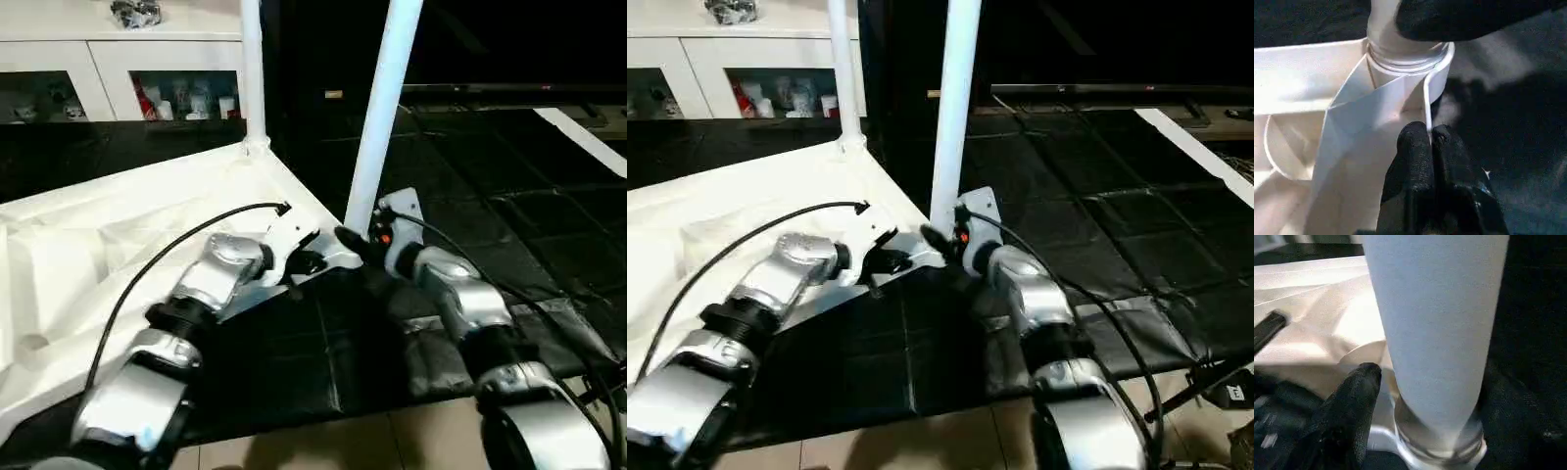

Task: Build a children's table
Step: Rotate leg to tighten

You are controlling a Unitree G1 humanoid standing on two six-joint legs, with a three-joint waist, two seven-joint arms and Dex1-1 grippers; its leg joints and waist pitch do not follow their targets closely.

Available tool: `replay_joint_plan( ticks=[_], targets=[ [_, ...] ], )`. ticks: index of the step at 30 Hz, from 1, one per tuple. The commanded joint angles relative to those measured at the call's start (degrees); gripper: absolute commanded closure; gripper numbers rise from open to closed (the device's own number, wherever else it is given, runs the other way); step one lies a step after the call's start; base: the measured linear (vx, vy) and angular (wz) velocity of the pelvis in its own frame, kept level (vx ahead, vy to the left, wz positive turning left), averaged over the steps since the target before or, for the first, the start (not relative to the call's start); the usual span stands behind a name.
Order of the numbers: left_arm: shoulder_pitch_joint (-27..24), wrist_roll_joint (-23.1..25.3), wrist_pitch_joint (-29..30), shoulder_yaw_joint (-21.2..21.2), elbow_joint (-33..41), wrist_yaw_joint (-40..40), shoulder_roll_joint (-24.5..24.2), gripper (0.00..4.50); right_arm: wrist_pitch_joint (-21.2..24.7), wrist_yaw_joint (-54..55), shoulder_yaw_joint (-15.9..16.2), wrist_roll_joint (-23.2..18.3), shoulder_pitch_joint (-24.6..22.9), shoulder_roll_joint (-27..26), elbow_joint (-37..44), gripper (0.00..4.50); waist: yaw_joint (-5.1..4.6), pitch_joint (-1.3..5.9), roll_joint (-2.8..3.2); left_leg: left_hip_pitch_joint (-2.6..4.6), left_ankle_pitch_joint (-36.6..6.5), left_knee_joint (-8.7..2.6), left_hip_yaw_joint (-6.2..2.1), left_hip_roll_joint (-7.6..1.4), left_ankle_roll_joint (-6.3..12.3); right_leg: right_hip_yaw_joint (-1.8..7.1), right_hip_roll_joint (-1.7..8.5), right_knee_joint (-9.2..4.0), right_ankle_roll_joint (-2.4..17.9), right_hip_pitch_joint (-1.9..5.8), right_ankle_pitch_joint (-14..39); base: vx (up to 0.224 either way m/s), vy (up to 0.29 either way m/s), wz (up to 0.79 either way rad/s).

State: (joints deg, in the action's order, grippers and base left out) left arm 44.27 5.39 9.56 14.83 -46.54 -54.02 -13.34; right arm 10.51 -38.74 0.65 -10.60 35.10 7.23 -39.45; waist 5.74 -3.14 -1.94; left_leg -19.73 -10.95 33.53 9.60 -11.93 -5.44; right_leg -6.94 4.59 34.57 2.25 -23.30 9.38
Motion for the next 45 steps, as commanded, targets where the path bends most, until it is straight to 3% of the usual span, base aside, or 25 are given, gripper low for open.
replay_joint_plan(
  ticks=[1,2,3,4,8,9,10,12,15,17,19,27,35,41,45],
  targets=[
    [0.7,0.5,-3.6,1.3,1.5,-2.6,0.4,4.50,0.2,-4.0,2.7,-1.0,-0.5,-0.6,1.2,0.96,0.45,4.21,0.60,-0.23,-8.6,-3.59,-0.24,-1.44,3.04,3.59,4.41,-4.22,8.8,3.91,13.6,0.000,0.000,0.00],
    [-0.3,0.0,-7.5,2.1,2.0,-8.2,-1.6,4.50,0.1,-10.9,2.9,-2.7,-2.9,2.8,4.7,0.89,0.62,4.16,0.62,-0.18,-8.7,-3.62,-0.20,-1.41,3.09,3.51,4.42,-4.35,9.2,3.86,13.6,0.000,0.000,0.00],
    [-0.3,-0.1,-7.6,2.1,2.0,-8.3,-1.6,4.50,0.1,-11.0,2.9,-2.7,-2.9,2.8,4.7,0.76,0.96,4.17,0.93,-0.15,-8.9,-3.64,-0.31,-1.42,3.12,3.49,4.54,-4.48,8.7,3.98,14.1,0.000,0.000,0.00],
    [-0.7,-0.5,-9.3,2.4,2.3,-10.5,-2.3,4.50,0.2,-13.6,3.1,-3.3,-3.8,4.2,6.1,0.56,1.16,4.24,0.84,-0.08,-8.7,-3.56,-0.15,-1.62,3.35,3.59,4.53,-4.31,9.1,3.82,13.1,0.000,0.000,0.00],
    [-1.2,-1.2,-10.5,3.5,3.2,-16.1,-4.0,4.50,0.7,-19.9,3.8,-4.5,-5.1,7.8,8.9,0.51,2.26,4.14,0.99,0.01,-9.5,-3.55,-0.03,-1.85,2.90,3.51,4.52,-4.18,9.8,3.67,13.2,0.000,0.000,0.00],
    [-1.5,-2.1,-11.7,4.7,3.8,-21.4,-5.5,4.50,0.6,-24.8,4.5,-4.7,-5.6,10.7,10.3,0.19,2.59,4.16,1.04,0.14,-9.4,-3.57,-0.04,-1.90,2.76,3.50,4.58,-4.23,9.7,3.70,13.6,0.000,0.000,0.00],
    [-1.6,-2.3,-12.0,4.9,4.0,-22.4,-5.8,4.50,0.6,-25.8,4.6,-4.7,-5.7,11.2,10.6,0.19,3.16,4.20,1.04,0.40,-9.3,-3.49,0.15,-2.16,3.04,3.79,4.48,-3.90,10.3,3.41,11.4,0.000,0.000,0.00],
    [-1.6,-2.3,-13.7,6.5,4.0,-27.3,-7.1,4.50,-0.3,-32.2,6.1,-4.7,-6.2,14.0,12.1,0.19,3.51,4.25,1.07,0.10,-9.2,-3.42,0.11,-2.02,3.21,3.63,4.42,-3.67,10.7,3.64,10.4,0.000,0.000,0.00],
    [-1.5,-1.7,-15.5,7.8,3.8,-31.3,-8.1,4.50,-1.0,-37.7,7.9,-5.0,-6.7,16.0,13.2,0.19,3.81,4.12,0.91,-0.01,-10.2,-3.50,0.04,-1.92,3.04,3.52,4.56,-3.94,9.9,3.69,13.0,0.000,0.000,0.00],
    [-1.5,-1.4,-16.1,8.3,3.7,-32.6,-8.4,4.50,-1.0,-39.6,8.8,-5.0,-6.7,16.5,13.3,0.43,3.92,4.04,0.98,0.10,-11.1,-3.58,-0.03,-1.96,2.54,3.47,4.73,-4.46,8.8,3.58,17.0,0.000,0.000,0.00],
    [-1.4,-1.1,-16.9,9.0,3.8,-34.1,-8.8,4.50,-0.9,-41.8,9.9,-4.8,-6.5,17.0,13.2,0.61,4.06,4.07,0.78,0.35,-11.3,-3.57,0.03,-2.04,2.17,3.52,4.63,-4.50,9.0,3.31,17.1,0.000,0.000,0.00],
    [-1.1,-1.0,-18.9,9.7,3.2,-35.4,-9.1,4.50,-2.4,-44.8,13.0,-3.0,-6.0,16.8,12.5,1.29,4.05,4.09,0.78,0.01,-11.0,-3.64,-0.13,-2.02,1.84,3.43,4.69,-4.35,8.4,3.46,17.6,0.000,0.000,0.00],
    [-0.9,-1.0,-19.8,9.2,2.5,-34.9,-9.1,4.50,-2.0,-46.4,13.6,-3.6,-5.8,16.6,12.5,1.89,4.09,4.20,0.79,-0.03,-10.2,-3.60,-0.10,-2.03,1.91,3.52,4.61,-3.97,9.3,3.55,14.7,0.000,0.000,0.00],
    [-1.1,-1.9,-18.7,8.3,2.4,-34.1,-8.7,4.50,-1.1,-46.9,13.6,-4.4,-6.3,16.3,13.3,2.40,4.31,4.12,0.73,-0.01,-10.6,-3.60,-0.07,-2.02,1.93,3.49,4.67,-4.13,9.0,3.52,16.0,0.000,0.000,0.00],
    [-1.3,-2.4,-15.3,6.7,2.8,-30.1,-7.5,4.50,3.5,-44.1,12.1,-7.0,-7.8,14.8,16.3,2.45,4.53,4.09,0.69,-0.05,-10.1,-3.60,-0.07,-2.00,1.97,3.53,4.62,-4.21,8.4,3.56,16.7,0.000,0.000,0.00]
  ],
)
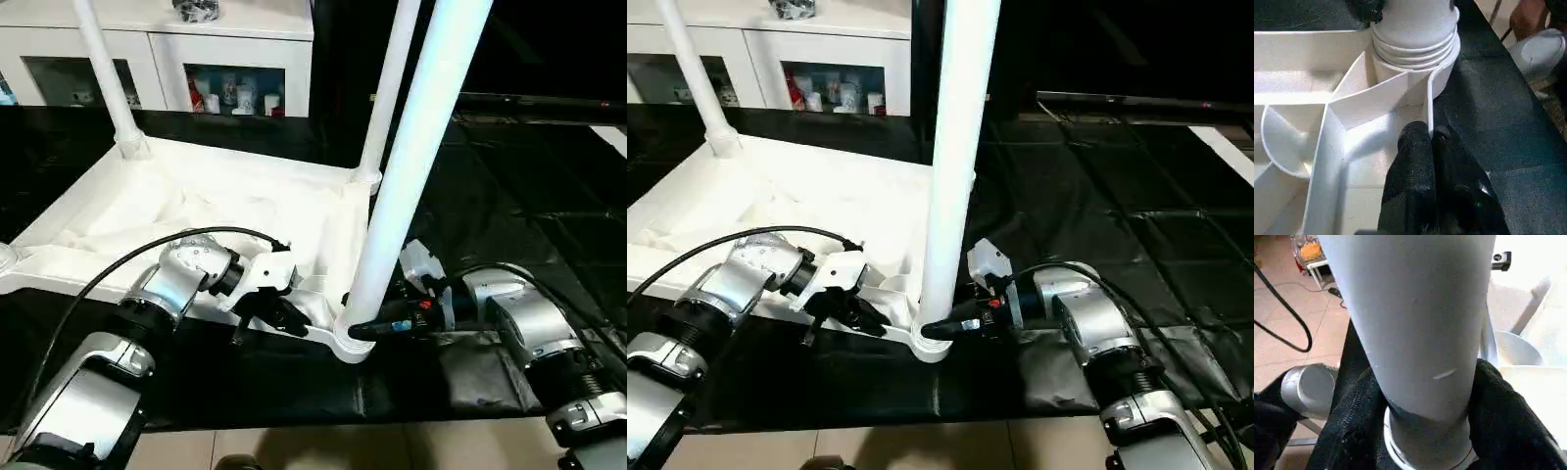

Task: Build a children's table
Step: Rotate leg to tighten

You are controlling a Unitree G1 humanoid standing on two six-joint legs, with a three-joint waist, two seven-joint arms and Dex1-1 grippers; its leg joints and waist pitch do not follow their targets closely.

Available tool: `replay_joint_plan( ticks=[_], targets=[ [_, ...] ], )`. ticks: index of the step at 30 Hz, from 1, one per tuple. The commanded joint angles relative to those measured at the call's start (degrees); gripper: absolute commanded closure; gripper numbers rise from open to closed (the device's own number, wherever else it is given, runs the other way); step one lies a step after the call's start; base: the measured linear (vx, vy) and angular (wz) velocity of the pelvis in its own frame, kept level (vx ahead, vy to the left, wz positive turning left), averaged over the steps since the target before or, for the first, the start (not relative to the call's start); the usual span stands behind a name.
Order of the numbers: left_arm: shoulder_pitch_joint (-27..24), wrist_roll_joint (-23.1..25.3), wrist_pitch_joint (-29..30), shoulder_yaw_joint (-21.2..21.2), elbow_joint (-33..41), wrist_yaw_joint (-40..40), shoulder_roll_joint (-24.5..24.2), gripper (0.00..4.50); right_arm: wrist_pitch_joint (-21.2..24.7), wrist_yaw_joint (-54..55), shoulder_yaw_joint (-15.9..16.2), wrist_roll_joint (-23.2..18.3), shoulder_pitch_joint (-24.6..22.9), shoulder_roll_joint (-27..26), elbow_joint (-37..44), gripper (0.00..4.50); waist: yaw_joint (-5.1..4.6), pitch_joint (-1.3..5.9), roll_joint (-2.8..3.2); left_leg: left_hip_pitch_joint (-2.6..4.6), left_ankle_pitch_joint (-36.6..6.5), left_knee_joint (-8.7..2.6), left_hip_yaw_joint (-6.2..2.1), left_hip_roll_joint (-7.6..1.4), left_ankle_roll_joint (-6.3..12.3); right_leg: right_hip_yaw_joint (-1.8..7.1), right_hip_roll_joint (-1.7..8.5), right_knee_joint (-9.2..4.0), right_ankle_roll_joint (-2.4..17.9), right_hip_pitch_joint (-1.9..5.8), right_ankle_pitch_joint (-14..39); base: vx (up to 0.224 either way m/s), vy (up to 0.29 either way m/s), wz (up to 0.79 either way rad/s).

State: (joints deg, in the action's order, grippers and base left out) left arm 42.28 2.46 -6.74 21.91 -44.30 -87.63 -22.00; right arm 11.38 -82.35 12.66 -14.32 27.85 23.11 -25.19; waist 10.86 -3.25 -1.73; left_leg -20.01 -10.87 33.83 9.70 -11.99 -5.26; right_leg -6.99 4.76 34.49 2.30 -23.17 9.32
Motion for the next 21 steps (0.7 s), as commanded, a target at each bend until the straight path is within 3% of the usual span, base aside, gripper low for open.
replay_joint_plan(
  ticks=[1,4,6,7,8,9,10,13,14,18,19,20,21],
  targets=[
    [1.2,0.9,2.7,-1.0,0.0,6.6,2.1,4.50,3.4,3.6,-0.6,-2.7,-0.3,-2.7,1.6,2.46,-0.47,4.20,0.65,0.35,-10.5,-3.94,-0.24,-2.10,1.31,3.60,4.51,-4.07,8.3,3.27,16.9,0.000,0.000,0.00],
    [2.2,0.8,6.4,-2.8,-1.1,12.9,4.5,4.50,3.8,13.0,-2.1,-0.9,0.3,-6.6,0.3,2.46,-0.84,3.93,0.66,0.52,-12.6,-4.11,-0.37,-1.67,-0.09,3.35,4.63,-4.81,6.8,3.16,22.0,0.000,0.000,0.00],
    [3.6,0.5,9.9,-4.3,-2.1,18.2,7.1,4.50,4.4,22.9,-3.3,1.4,2.0,-10.6,-2.6,2.47,-1.65,3.79,0.46,0.44,-12.9,-4.06,-0.44,-1.32,-0.84,3.18,4.78,-5.45,4.6,3.08,27.3,0.000,0.000,0.00],
    [3.6,0.5,10.1,-4.3,-2.2,18.5,7.2,4.50,4.5,23.4,-3.4,1.5,2.1,-10.7,-2.8,2.47,-2.27,3.80,0.44,0.12,-13.0,-4.17,-0.71,-1.17,-1.00,2.84,4.84,-5.71,3.7,3.39,29.0,0.000,0.000,0.00],
    [4.9,0.5,12.4,-5.1,-3.5,22.7,9.1,4.50,5.8,30.4,-4.2,3.4,3.6,-13.4,-5.1,2.48,-2.27,3.80,0.44,0.12,-13.0,-4.17,-0.71,-1.17,-1.00,2.84,4.84,-5.71,3.7,3.39,29.0,0.000,0.000,0.00],
    [5.2,0.5,13.0,-5.3,-3.9,23.7,9.6,4.50,6.2,32.0,-4.3,3.9,4.1,-14.0,-5.7,2.48,-3.08,3.89,0.43,-0.26,-12.1,-4.19,-0.77,-1.16,-1.50,2.90,4.55,-5.28,3.4,3.44,28.0,0.000,0.000,0.00],
    [6.4,0.7,15.0,-6.2,-5.2,27.7,11.4,4.50,8.5,37.8,-5.1,5.2,5.7,-16.2,-7.5,2.48,-3.81,3.98,0.54,-0.19,-11.7,-4.16,-0.86,-1.06,-1.44,2.88,4.56,-5.36,3.7,3.48,26.6,0.000,0.000,0.00],
    [8.4,0.7,17.0,-8.2,-7.5,35.0,14.4,4.50,9.4,45.4,-6.4,6.1,9.3,-19.8,-11.8,2.50,-4.66,4.10,0.75,-0.07,-10.6,-3.83,-0.52,-0.91,-0.38,3.18,4.40,-5.13,5.9,3.17,22.7,0.000,0.000,0.00],
    [9.0,0.9,17.4,-8.7,-8.1,37.0,15.2,4.50,9.3,47.4,-6.8,6.4,10.4,-20.8,-13.1,2.50,-4.66,4.10,0.75,-0.07,-10.6,-3.83,-0.52,-0.91,-0.38,3.18,4.40,-5.13,5.9,3.17,22.7,0.000,0.000,0.00],
    [9.9,1.4,18.0,-9.7,-9.1,40.3,16.6,4.50,5.4,50.1,-7.2,8.0,13.0,-22.8,-16.8,2.50,-4.66,4.51,0.63,-0.31,-6.8,-3.72,-0.38,-1.07,1.10,3.45,4.26,-3.84,9.0,3.68,12.6,0.000,0.000,0.00],
    [9.9,1.5,17.9,-9.6,-9.2,40.4,16.6,4.50,4.6,50.2,-7.2,8.3,13.2,-23.0,-17.3,2.17,-4.68,4.45,0.66,-0.31,-6.6,-3.72,-0.35,-1.06,1.33,3.47,4.22,-3.82,9.3,3.70,11.7,0.000,0.000,0.00],
    [9.9,1.5,17.9,-9.6,-9.2,40.4,16.6,4.50,4.6,50.2,-7.2,8.3,13.2,-23.0,-17.3,2.17,-4.65,4.46,0.67,-0.30,-6.5,-3.69,-0.31,-1.07,1.56,3.49,4.28,-3.77,9.5,3.73,11.1,0.000,0.000,0.00],
    [9.8,1.7,17.7,-9.3,-8.9,39.8,16.3,4.50,4.4,49.0,-7.5,8.1,13.2,-23.1,-17.1,1.84,-4.65,4.46,0.41,-0.23,-6.2,-3.70,-0.26,-1.11,2.17,3.55,4.26,-3.56,10.2,3.86,9.6,0.000,0.000,0.00]
  ],
)
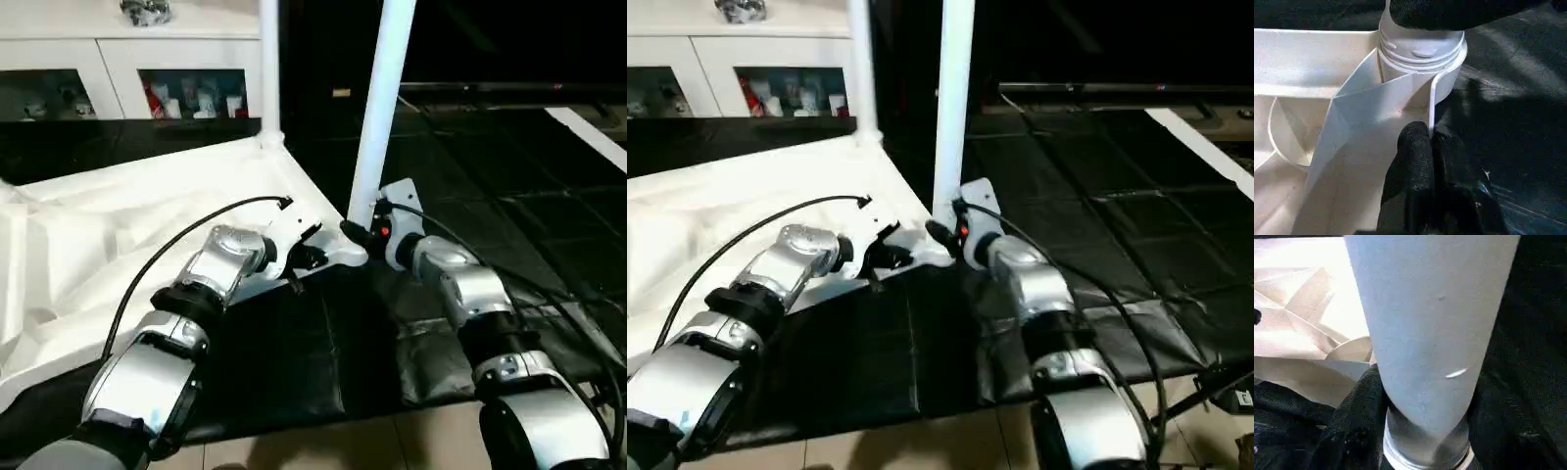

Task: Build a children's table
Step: Rotate leg to tighten

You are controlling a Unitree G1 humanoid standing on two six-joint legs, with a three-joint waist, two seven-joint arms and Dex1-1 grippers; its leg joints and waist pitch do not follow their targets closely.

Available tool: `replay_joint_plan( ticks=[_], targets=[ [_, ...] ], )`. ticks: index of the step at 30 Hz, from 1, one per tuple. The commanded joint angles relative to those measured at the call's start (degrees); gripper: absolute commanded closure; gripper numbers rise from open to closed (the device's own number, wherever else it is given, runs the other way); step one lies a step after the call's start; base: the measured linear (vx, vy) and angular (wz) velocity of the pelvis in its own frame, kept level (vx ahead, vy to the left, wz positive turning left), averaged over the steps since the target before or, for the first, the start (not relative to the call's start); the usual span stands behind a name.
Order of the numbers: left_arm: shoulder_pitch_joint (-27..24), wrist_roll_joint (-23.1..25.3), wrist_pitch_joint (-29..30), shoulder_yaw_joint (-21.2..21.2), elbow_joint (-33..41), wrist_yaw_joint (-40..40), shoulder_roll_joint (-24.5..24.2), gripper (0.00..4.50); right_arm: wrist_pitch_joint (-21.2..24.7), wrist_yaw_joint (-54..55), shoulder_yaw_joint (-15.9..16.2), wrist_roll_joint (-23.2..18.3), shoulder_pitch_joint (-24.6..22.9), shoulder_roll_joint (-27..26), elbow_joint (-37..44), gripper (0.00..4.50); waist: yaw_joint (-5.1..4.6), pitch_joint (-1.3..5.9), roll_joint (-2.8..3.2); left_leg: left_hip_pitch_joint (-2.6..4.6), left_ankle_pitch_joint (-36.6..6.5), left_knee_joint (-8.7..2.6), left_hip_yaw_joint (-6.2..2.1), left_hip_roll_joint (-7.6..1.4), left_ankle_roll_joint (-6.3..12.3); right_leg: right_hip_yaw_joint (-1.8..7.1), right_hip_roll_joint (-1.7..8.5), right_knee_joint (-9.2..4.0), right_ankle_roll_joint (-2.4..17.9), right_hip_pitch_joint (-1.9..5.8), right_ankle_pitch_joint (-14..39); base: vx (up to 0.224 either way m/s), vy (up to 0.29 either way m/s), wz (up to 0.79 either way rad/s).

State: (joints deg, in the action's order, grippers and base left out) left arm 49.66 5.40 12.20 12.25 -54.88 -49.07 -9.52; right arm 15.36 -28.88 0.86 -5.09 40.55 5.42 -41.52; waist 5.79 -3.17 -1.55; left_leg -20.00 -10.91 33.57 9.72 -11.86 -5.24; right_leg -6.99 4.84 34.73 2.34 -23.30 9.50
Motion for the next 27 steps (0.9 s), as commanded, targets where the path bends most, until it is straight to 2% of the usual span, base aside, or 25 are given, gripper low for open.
replay_joint_plan(
  ticks=[1,2,3,4,5,6,7,8,10,13,14,16,18,20,21,23,24,25,27],
  targets=[
    [2.2,-1.1,-1.4,0.6,2.0,0.5,3.6,4.50,0.5,-5.4,4.2,-1.3,0.3,-5.4,-0.4,1.81,0.39,4.29,0.36,-0.24,-6.4,-3.47,-0.26,-1.27,2.44,3.58,4.24,-3.83,10.5,3.98,9.6,0.000,0.000,0.00],
    [2.0,-1.0,-1.7,0.7,2.1,0.0,3.2,4.50,0.3,-6.1,4.2,-1.4,0.1,-5.1,-0.1,1.81,0.36,4.23,0.26,-0.23,-6.8,-3.52,-0.26,-1.28,2.48,3.55,4.24,-3.92,10.4,4.00,10.2,0.000,0.000,0.00],
    [1.6,-0.6,-2.9,1.1,2.5,-1.5,2.3,4.50,-0.3,-8.0,4.4,-1.6,-0.8,-4.2,0.9,1.55,0.43,4.17,0.27,-0.19,-7.5,-3.54,-0.24,-1.23,2.56,3.53,4.37,-4.21,9.9,4.05,12.0,0.000,0.000,0.00],
    [1.4,-0.4,-3.6,1.4,2.6,-2.3,1.8,4.50,-0.7,-8.9,4.5,-1.7,-1.2,-3.7,1.3,1.55,0.41,4.17,0.28,-0.22,-7.7,-3.54,-0.23,-1.22,2.55,3.54,4.35,-4.22,9.6,4.10,12.5,0.000,0.000,0.00],
    [1.2,-0.3,-4.3,1.6,2.8,-3.1,1.4,4.50,-1.0,-9.8,4.6,-1.8,-1.6,-3.1,1.6,1.37,0.44,4.13,0.10,-0.18,-7.9,-3.58,-0.22,-1.26,2.59,3.57,4.41,-4.37,9.1,4.06,13.5,0.000,0.000,0.00],
    [1.0,-0.4,-4.1,1.7,3.1,-3.9,1.0,4.50,-1.3,-10.8,4.8,-2.0,-2.2,-2.3,2.1,1.33,0.56,4.11,0.22,-0.12,-7.9,-3.60,-0.24,-1.31,2.68,3.57,4.44,-4.41,9.0,4.04,13.8,0.000,0.000,0.00],
    [0.5,-0.2,-5.5,2.2,3.6,-6.1,-0.1,4.50,-2.0,-13.2,5.1,-2.2,-3.4,-0.6,3.4,1.27,0.61,4.16,0.02,-0.22,-7.7,-3.56,-0.21,-1.37,2.90,3.61,4.40,-4.31,8.9,4.08,13.2,0.000,0.000,0.00],
    [0.3,-0.2,-6.2,2.4,3.8,-7.0,-0.5,4.50,-2.1,-14.2,5.2,-2.3,-3.9,0.1,4.0,1.03,0.80,4.16,0.10,-0.17,-7.4,-3.60,-0.30,-1.45,3.07,3.60,4.45,-4.28,9.0,4.12,12.8,0.000,0.000,0.00],
    [-0.6,0.1,-9.4,3.6,4.8,-12.1,-3.1,4.50,-2.6,-20.9,6.1,-3.1,-6.7,4.4,8.1,0.87,0.98,4.22,0.16,-0.19,-6.6,-3.48,-0.24,-1.60,3.94,3.67,4.35,-3.86,9.8,4.12,9.8,0.000,0.000,0.00],
    [-1.5,0.0,-11.6,4.6,5.5,-16.9,-5.0,4.50,-3.0,-26.3,6.6,-4.4,-8.5,7.4,11.0,0.81,1.31,4.20,0.17,-0.14,-6.9,-3.49,-0.22,-1.65,4.13,3.60,4.42,-3.89,10.0,4.10,9.7,0.000,0.000,0.00],
    [-2.1,-0.3,-13.6,5.4,6.2,-20.5,-6.1,4.50,-3.3,-30.0,6.9,-5.3,-9.3,9.1,12.7,0.58,1.52,4.11,0.44,-0.15,-7.5,-3.48,-0.12,-1.72,4.11,3.61,4.37,-3.95,10.0,4.02,10.8,0.000,0.000,0.00],
    [-2.6,-0.7,-14.3,5.7,6.8,-23.3,-6.8,4.50,-3.7,-32.7,7.1,-5.9,-9.9,10.3,13.9,0.45,1.94,4.05,0.36,0.07,-9.1,-3.58,-0.10,-1.89,3.38,3.55,4.50,-4.30,9.6,3.85,14.0,0.000,0.000,0.00],
    [-3.5,-0.6,-16.7,7.4,8.0,-28.6,-8.7,4.50,-3.0,-39.0,8.0,-7.4,-10.9,12.7,16.3,0.45,2.45,3.92,0.43,0.10,-9.7,-3.63,-0.05,-1.97,3.31,3.64,4.49,-4.46,8.9,3.69,15.5,0.000,0.000,0.00],
    [-3.9,-0.4,-17.9,8.2,8.4,-30.8,-9.6,4.50,-3.0,-42.1,8.8,-7.8,-11.5,14.1,17.5,0.45,3.13,4.13,0.65,0.81,-10.1,-3.55,0.01,-2.26,3.10,3.78,4.47,-4.28,9.7,3.18,13.9,0.000,0.000,0.00],
    [-4.1,0.2,-19.7,9.2,8.6,-33.4,-10.8,4.50,-3.9,-45.9,10.0,-7.9,-11.8,15.7,17.9,0.45,3.29,4.05,0.73,0.69,-10.3,-3.60,0.04,-2.32,2.96,3.77,4.36,-4.12,10.5,3.14,12.4,0.000,0.000,0.00],
    [-4.0,0.5,-20.8,9.7,8.5,-34.4,-11.2,4.50,-4.0,-47.8,10.5,-8.2,-11.5,16.2,17.5,0.45,3.66,4.05,0.65,0.51,-10.8,-3.64,0.00,-2.28,2.68,3.73,4.43,-3.92,10.6,3.30,12.3,0.000,0.000,0.00],
    [-4.0,0.6,-21.1,9.8,8.5,-34.8,-11.3,4.50,-3.7,-48.5,10.5,-8.4,-11.5,16.3,17.5,0.45,3.77,4.02,0.57,0.42,-11.3,-3.68,-0.06,-2.24,2.39,3.69,4.55,-3.96,10.4,3.39,13.2,0.000,0.000,0.00],
    [-4.0,0.7,-21.3,9.9,8.5,-35.1,-11.4,4.50,-3.8,-48.7,10.5,-8.5,-11.3,16.3,17.2,0.71,3.78,4.00,0.50,0.32,-11.4,-3.70,-0.09,-2.16,2.03,3.66,4.59,-4.04,9.9,3.41,14.3,0.000,0.000,0.00],
    [-4.0,0.8,-21.9,10.3,8.8,-36.2,-11.5,4.50,-3.9,-50.3,10.9,-8.4,-10.7,16.4,16.2,0.71,3.86,4.00,0.31,0.29,-11.3,-3.71,-0.10,-2.11,1.79,3.67,4.75,-4.20,9.3,3.43,15.9,0.000,0.000,0.00]
  ],
)
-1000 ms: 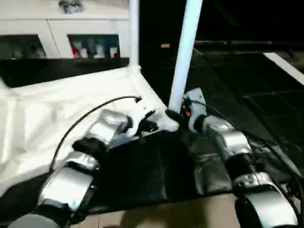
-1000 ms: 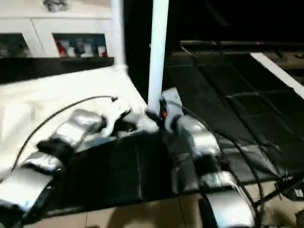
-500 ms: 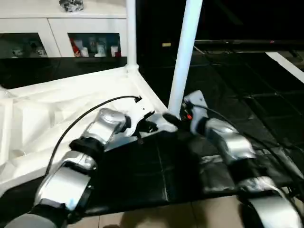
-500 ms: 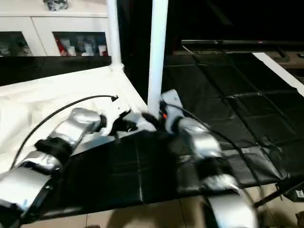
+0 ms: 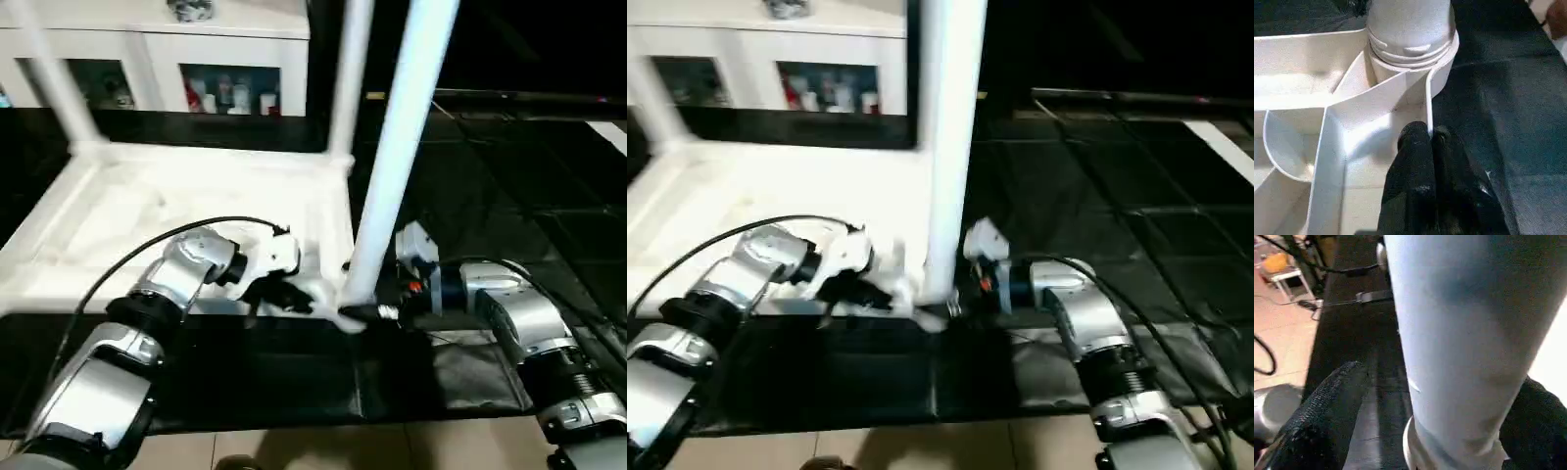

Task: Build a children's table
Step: Rotate leg to tighten

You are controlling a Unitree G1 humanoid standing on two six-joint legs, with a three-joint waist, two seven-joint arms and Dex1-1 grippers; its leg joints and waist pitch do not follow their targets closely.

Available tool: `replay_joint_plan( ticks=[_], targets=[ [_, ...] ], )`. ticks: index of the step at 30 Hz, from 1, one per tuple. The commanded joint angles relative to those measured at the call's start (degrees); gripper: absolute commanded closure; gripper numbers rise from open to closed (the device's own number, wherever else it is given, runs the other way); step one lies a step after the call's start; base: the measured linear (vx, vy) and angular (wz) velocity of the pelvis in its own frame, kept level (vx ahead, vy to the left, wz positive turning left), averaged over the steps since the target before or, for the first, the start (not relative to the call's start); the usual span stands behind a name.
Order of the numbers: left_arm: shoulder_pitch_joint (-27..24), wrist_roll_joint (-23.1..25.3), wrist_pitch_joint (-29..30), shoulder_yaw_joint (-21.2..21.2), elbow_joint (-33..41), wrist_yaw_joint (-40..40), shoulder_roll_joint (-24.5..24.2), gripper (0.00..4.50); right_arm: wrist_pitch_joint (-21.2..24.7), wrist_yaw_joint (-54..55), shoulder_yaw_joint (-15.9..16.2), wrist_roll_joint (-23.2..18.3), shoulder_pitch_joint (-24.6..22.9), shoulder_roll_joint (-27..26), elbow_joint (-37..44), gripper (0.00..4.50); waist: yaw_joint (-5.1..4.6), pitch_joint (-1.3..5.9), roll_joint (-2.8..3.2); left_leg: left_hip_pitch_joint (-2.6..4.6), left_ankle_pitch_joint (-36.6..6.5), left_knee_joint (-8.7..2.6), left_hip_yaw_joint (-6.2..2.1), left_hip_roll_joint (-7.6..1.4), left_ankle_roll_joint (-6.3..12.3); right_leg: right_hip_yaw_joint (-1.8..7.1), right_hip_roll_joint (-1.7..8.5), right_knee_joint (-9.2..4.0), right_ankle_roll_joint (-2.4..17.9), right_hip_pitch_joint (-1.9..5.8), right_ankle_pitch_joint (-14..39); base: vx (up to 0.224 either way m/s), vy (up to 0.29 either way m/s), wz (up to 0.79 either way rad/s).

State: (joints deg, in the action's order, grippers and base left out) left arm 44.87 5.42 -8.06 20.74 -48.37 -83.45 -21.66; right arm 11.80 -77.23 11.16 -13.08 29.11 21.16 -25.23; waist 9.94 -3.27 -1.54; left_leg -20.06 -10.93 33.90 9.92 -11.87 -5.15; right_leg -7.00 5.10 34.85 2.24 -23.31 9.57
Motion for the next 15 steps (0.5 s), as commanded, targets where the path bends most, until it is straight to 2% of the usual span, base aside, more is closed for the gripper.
replay_joint_plan(
  ticks=[1,3,6,8,9,15],
  targets=[
    [0.7,0.9,-1.8,2.0,2.4,-2.1,0.5,4.50,-0.7,-2.6,0.9,-0.3,0.9,0.9,-0.4,0.83,-0.25,4.13,0.26,0.27,-11.0,-4.01,-0.31,-2.08,1.66,3.68,4.52,-4.34,9.1,3.48,16.3,0.000,0.000,0.00],
    [0.7,1.2,-2.2,2.2,2.5,-2.1,0.4,4.50,-0.7,-3.1,1.3,-0.1,1.0,1.0,-0.6,1.07,-0.24,4.16,0.29,0.23,-10.3,-4.00,-0.34,-2.08,1.76,3.67,4.44,-4.24,8.9,3.45,15.8,0.000,0.000,0.00],
    [0.8,1.2,-3.2,2.5,2.1,-2.2,0.3,4.50,-1.1,-4.8,2.0,0.1,1.4,1.8,-1.2,1.24,-0.14,4.22,-0.01,0.20,-9.6,-3.88,-0.25,-2.04,1.96,3.67,4.40,-4.13,8.8,3.42,15.5,0.000,0.000,0.00],
    [0.8,1.3,-3.4,2.4,1.9,-2.2,0.3,4.50,-1.1,-4.9,2.1,0.1,1.5,1.8,-1.3,1.46,-0.09,4.20,0.10,0.20,-9.5,-3.88,-0.25,-2.06,2.04,3.67,4.39,-4.14,8.8,3.38,15.4,0.000,0.000,0.00],
    [0.8,1.4,-3.8,2.3,1.6,-1.9,0.4,4.50,-1.3,-5.4,2.1,0.3,1.7,2.0,-1.7,1.52,-0.13,4.19,-0.09,0.14,-9.2,-3.89,-0.25,-2.05,2.03,3.65,4.37,-4.08,8.8,3.41,15.3,0.000,0.000,0.00],
    [0.8,1.4,-4.1,1.9,1.0,-0.7,0.5,4.50,-1.2,-6.3,2.4,0.1,1.6,2.0,-1.2,1.92,-0.08,4.18,-0.11,0.12,-8.9,-3.88,-0.25,-2.05,2.12,3.63,4.37,-4.15,8.3,3.38,15.9,0.000,0.000,0.00]
  ],
)
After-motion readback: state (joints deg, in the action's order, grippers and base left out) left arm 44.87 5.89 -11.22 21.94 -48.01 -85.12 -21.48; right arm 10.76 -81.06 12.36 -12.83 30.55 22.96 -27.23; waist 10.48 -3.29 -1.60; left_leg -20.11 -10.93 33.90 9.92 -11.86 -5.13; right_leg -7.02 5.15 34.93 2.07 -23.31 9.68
